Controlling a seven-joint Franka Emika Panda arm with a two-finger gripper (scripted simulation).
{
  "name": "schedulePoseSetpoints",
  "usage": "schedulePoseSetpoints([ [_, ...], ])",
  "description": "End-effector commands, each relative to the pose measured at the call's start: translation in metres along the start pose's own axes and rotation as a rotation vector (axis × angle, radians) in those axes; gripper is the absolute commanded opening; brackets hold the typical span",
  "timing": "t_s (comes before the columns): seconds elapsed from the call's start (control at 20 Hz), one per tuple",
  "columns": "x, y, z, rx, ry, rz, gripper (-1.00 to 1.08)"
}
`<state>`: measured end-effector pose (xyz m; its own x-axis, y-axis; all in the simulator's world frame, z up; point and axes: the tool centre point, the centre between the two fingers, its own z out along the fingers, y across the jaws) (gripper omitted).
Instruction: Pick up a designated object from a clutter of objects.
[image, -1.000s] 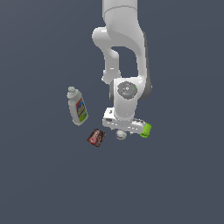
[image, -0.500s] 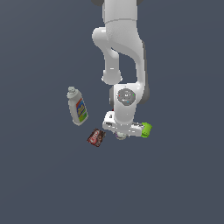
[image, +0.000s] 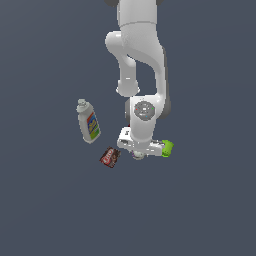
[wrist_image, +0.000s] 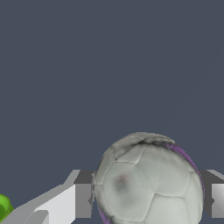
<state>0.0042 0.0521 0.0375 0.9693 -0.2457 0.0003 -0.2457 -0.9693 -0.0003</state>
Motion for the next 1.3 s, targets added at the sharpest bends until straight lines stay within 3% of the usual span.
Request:
schedulePoseSetpoints([
  [0.0,0.000,0.000,0.000,0.000,0.000,0.000,-1.00],
  [0.55,0.010,0.026,-0.040,0.000,0.000,0.000,-1.00],
  [1.25,0.043,0.109,-0.172,0.002,0.000,0.000,-1.00],
])
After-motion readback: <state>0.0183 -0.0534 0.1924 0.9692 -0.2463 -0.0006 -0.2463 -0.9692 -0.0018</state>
